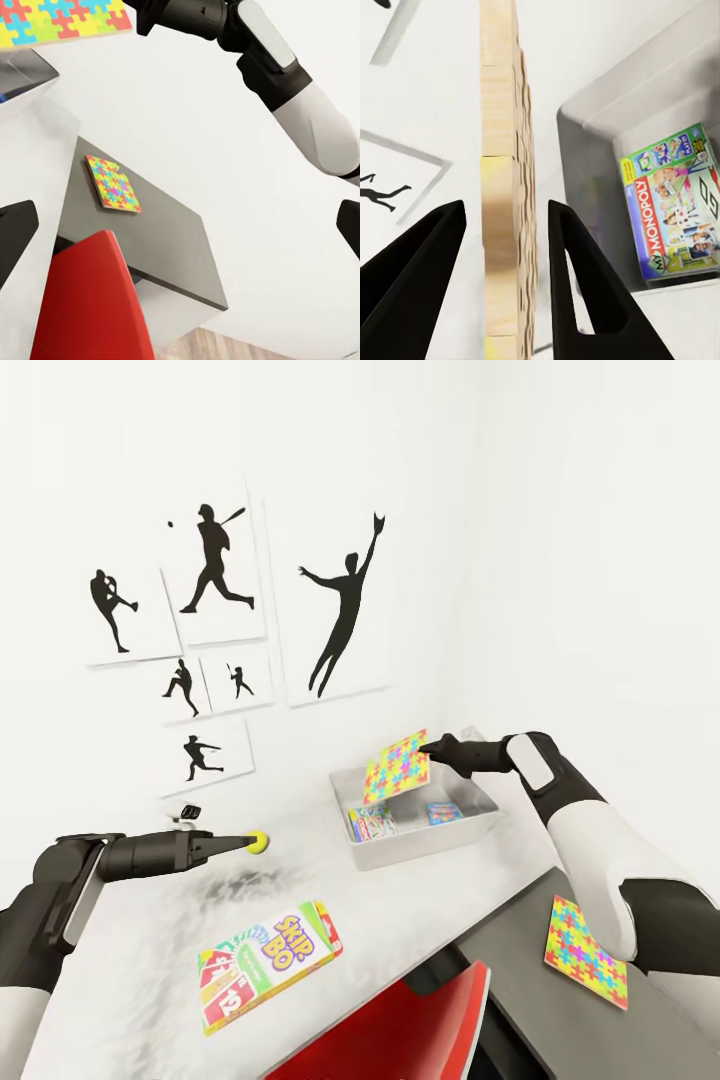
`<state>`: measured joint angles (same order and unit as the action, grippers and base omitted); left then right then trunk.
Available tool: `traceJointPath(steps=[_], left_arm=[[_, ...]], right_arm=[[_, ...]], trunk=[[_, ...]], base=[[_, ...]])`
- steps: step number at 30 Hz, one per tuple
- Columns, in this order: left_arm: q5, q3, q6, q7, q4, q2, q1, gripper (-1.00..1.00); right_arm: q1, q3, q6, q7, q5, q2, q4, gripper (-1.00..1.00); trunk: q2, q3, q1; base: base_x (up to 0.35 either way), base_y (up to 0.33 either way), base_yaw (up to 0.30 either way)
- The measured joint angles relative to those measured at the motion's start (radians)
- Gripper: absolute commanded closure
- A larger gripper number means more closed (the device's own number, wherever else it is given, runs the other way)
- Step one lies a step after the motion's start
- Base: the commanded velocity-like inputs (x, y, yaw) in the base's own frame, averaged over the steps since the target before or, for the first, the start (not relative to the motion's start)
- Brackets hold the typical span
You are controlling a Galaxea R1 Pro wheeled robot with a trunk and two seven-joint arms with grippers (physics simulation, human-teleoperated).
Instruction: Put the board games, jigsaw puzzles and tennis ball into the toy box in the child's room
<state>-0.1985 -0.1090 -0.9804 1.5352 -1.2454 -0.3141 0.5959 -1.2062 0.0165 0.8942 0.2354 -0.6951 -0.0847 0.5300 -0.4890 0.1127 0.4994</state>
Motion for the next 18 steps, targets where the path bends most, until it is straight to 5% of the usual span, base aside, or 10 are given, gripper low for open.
traceJointPath(steps=[18], left_arm=[[-0.002, 0.000, 0.000, 0.022, 0.000, 0.000, 0.000, -1.00]], right_arm=[[-0.005, -0.001, 0.006, -0.005, 0.002, 0.011, -0.008, 1.00]], trunk=[[0.000, 0.029, 0.000]], base=[[0.000, 0.000, 0.000]])
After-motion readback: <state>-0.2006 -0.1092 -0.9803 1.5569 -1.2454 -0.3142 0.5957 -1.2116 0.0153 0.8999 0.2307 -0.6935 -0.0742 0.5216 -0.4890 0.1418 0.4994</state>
